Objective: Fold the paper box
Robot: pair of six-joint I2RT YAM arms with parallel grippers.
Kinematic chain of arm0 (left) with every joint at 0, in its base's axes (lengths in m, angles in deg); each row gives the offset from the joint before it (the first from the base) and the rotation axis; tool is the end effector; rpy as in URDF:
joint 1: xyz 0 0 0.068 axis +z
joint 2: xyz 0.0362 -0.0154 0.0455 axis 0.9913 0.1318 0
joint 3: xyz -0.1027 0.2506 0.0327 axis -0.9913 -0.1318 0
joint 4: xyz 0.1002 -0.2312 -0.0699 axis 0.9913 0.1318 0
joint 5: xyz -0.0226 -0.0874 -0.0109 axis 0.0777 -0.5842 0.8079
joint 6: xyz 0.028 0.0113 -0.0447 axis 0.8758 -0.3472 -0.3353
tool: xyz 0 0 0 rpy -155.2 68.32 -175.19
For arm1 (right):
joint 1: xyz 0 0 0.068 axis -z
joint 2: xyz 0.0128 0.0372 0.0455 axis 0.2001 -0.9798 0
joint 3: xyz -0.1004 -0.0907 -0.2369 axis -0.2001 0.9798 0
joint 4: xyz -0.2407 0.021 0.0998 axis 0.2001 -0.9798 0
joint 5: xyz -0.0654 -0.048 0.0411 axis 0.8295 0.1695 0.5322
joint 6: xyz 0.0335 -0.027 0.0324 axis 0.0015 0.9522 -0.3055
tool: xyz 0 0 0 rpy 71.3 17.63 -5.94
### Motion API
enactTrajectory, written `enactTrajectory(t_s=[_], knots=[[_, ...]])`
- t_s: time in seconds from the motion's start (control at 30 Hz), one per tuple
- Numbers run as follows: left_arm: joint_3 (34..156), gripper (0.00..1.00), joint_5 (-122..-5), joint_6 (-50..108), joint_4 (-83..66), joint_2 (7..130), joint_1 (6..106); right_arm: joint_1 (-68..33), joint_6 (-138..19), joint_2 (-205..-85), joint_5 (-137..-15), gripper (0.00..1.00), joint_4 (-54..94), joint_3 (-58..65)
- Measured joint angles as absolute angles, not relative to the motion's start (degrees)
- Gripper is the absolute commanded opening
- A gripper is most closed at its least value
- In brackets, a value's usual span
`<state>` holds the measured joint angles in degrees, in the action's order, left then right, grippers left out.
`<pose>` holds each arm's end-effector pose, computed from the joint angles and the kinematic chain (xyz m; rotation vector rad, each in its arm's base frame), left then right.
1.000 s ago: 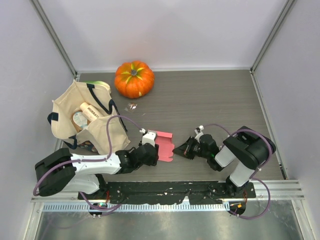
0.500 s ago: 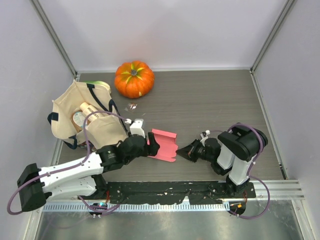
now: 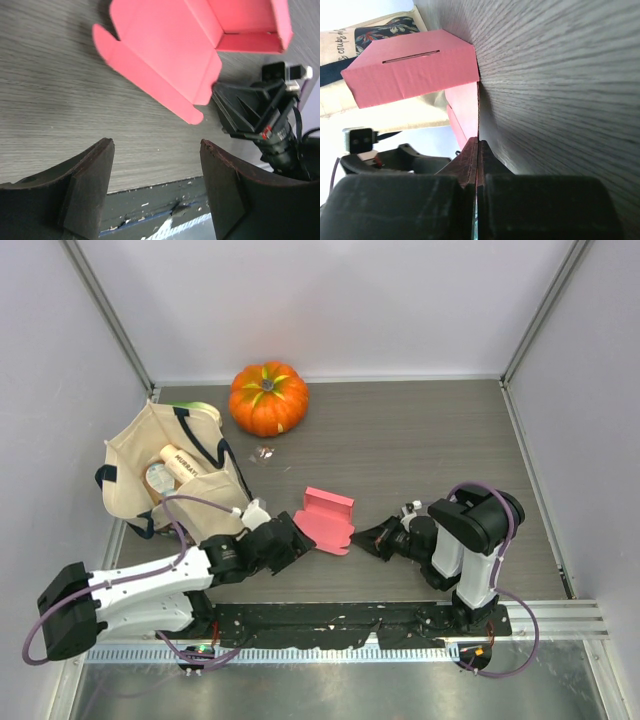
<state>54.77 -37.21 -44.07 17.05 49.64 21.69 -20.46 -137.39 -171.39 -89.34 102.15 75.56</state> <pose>0.1050 -0.1648 0.2061 -0.6684 2.4302 -0.8011 0.1611 0.1152 0.0717 0.7893 2.2209 1.5503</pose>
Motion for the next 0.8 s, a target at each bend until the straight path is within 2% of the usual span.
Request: enactTrajectory(t_s=[0.23,0.33,0.37,0.5,0.7,0.8], knots=[[52.6,0.79,-34.9,-53.4,8.1,58.8,22.3,-20.5,-139.1,-171.3,-89.1,0.01,102.7,75.5],[52.0,0.73,-34.8,-54.9,2.2,63.3,23.1,-20.5,-139.5,-171.3,-89.1,0.01,102.8,75.5],[51.7,0.70,-34.5,-55.2,0.4,64.4,23.3,-20.5,-139.7,-171.2,-89.1,0.01,102.7,75.5],[51.2,0.43,-32.8,-55.7,-4.2,66.6,23.7,-20.5,-140.1,-171.0,-89.1,0.01,102.6,75.5],[48.9,0.19,-28.5,-54.2,-7.9,65.4,23.7,-20.5,-140.1,-170.9,-89.1,0.01,102.6,75.5],[48.4,0.08,-26.7,-51.9,-7.9,64.0,23.7,-20.5,-140.2,-170.5,-89.1,0.08,102.2,75.5]])
